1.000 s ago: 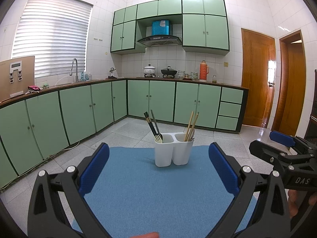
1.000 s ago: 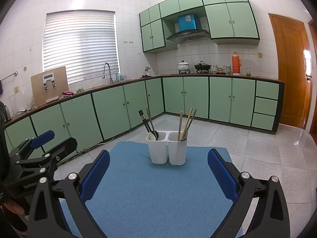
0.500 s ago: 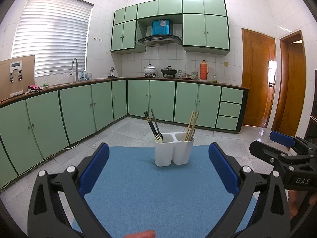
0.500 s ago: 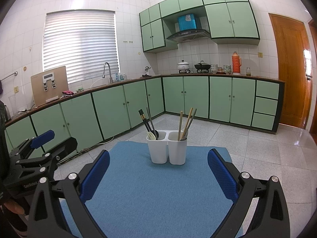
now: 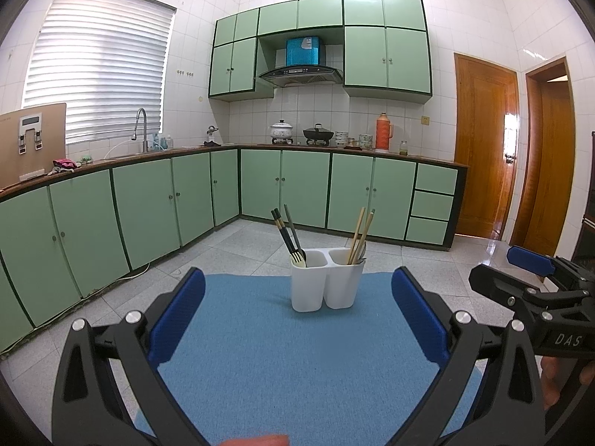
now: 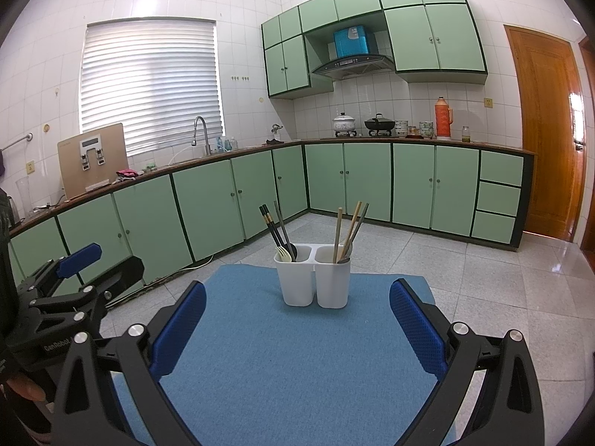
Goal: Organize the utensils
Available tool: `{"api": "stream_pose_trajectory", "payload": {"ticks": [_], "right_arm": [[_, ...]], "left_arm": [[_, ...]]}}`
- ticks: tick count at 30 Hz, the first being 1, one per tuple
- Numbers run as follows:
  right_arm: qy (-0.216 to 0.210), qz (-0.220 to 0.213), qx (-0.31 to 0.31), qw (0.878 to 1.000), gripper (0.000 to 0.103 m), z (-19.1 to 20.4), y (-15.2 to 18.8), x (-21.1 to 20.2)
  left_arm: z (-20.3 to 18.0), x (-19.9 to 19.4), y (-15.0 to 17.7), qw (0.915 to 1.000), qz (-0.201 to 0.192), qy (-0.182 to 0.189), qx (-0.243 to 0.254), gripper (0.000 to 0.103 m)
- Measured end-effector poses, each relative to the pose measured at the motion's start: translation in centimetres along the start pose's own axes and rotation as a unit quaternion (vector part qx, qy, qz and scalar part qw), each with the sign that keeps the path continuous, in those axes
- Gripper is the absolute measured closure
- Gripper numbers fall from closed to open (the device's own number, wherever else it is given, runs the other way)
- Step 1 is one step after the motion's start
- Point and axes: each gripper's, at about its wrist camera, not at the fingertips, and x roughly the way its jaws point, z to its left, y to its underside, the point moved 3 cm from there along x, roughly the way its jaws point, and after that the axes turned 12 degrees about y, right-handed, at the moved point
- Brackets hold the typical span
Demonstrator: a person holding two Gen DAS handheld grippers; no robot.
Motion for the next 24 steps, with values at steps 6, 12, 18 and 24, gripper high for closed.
{"api": "stream_pose_trajectory", "payload": {"ticks": [6,12,18,24], "right_arm": [[0.0,0.0,0.0,1.0,0.006,-0.01,-0.01,0.01],[0.0,0.0,0.0,1.0,0.006,0.0,-0.03,-0.02],[0.0,0.0,-0.001,1.0,0.006,-0.02,-0.04,0.02],[0.0,0.0,-0.001,1.0,0.006,-0.02,-0.06,0.0]], "left_arm": [[0.06,-0.02,0.03,1.0,0.0,0.0,0.0,0.006],[0.1,0.13,0.01,1.0,0.001,0.0,0.0,0.006],[0.17,0.18,0.06,1.0,0.002,0.0,0.0,0.006],[0.15,0.18,0.05,1.0,0.002,0.0,0.0,0.006]]}}
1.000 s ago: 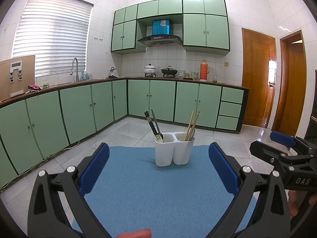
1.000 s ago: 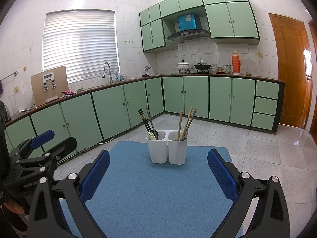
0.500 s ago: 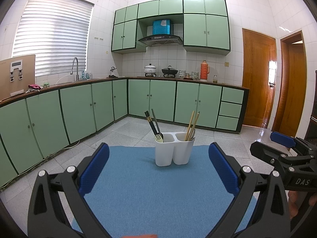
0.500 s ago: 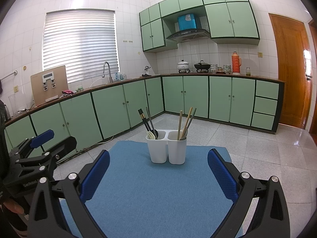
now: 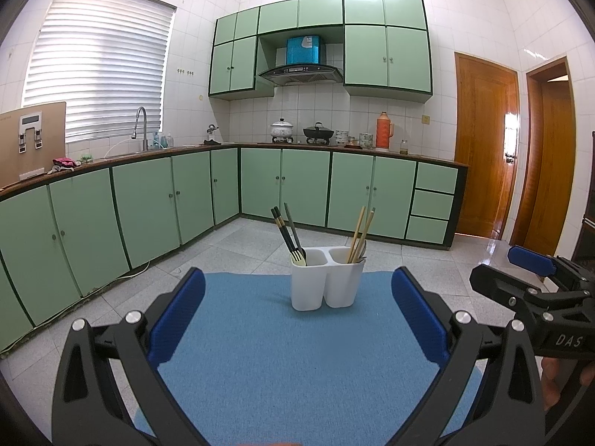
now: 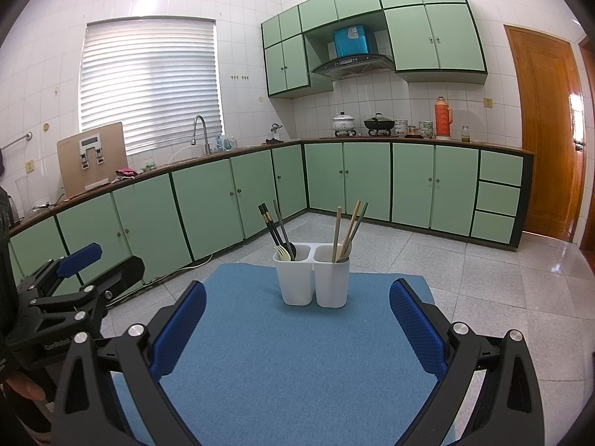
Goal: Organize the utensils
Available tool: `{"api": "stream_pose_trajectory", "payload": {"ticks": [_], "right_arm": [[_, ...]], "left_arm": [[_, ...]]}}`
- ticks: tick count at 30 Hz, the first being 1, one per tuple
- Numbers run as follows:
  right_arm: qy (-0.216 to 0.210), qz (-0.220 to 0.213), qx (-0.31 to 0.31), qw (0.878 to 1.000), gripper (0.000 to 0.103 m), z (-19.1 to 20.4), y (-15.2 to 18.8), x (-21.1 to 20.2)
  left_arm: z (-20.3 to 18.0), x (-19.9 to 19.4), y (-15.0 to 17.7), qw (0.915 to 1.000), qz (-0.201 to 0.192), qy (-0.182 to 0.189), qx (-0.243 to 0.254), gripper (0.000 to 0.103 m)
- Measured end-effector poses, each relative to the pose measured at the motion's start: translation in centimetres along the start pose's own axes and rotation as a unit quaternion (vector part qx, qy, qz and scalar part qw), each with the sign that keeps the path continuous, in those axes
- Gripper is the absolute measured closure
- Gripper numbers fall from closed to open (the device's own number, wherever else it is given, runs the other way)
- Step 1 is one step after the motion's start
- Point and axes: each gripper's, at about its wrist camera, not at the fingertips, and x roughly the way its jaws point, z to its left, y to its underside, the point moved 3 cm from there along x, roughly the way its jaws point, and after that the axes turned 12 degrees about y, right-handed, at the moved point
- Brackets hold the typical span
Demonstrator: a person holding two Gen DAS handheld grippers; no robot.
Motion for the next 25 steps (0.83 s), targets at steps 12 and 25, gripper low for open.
{"api": "stream_pose_trajectory", "payload": {"ticks": [12,25], "right_arm": [[0.0,0.001,0.0,1.0,0.006,-0.02,-0.02,0.0],[-0.001,0.0,0.0,1.0,0.006,-0.3,0.07,0.08]], "left_arm": [[0.32,0.43,0.31,1.0,0.001,-0.004,-0.002,0.006],[0.54,0.69,0.29,1.0,0.004,-0.004,-0.007,0.006]]}}
